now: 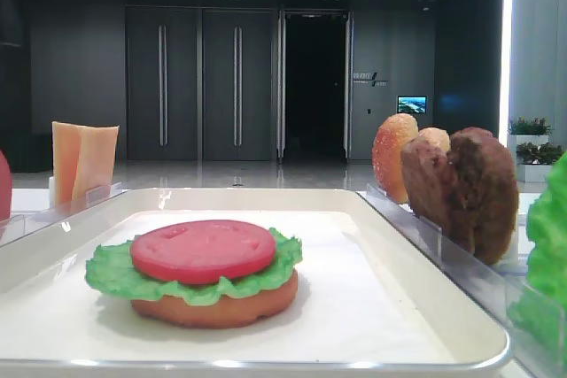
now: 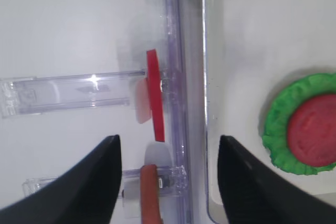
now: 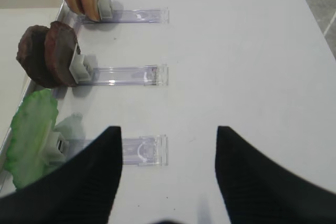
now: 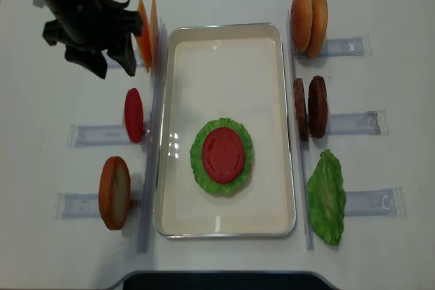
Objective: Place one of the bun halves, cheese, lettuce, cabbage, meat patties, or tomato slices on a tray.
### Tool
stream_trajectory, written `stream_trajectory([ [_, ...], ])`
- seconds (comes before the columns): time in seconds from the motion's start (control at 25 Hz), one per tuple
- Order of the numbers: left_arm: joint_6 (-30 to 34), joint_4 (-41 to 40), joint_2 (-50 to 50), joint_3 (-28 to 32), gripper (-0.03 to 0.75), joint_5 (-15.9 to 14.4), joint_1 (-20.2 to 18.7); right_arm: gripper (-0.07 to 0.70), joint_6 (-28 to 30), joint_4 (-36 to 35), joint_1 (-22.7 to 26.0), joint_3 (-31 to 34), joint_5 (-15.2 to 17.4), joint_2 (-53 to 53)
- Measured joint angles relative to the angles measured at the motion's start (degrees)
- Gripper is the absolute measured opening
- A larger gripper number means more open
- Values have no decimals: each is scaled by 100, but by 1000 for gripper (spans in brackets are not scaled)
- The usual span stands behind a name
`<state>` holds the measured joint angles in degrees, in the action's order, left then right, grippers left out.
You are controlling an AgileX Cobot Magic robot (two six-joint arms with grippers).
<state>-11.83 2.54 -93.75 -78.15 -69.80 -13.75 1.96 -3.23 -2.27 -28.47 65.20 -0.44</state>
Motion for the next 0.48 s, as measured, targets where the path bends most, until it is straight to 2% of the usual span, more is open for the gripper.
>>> stream_trajectory([
  [0.48,622,-171,0,0,444,0,1032,408,0,0,0,0,0,0],
])
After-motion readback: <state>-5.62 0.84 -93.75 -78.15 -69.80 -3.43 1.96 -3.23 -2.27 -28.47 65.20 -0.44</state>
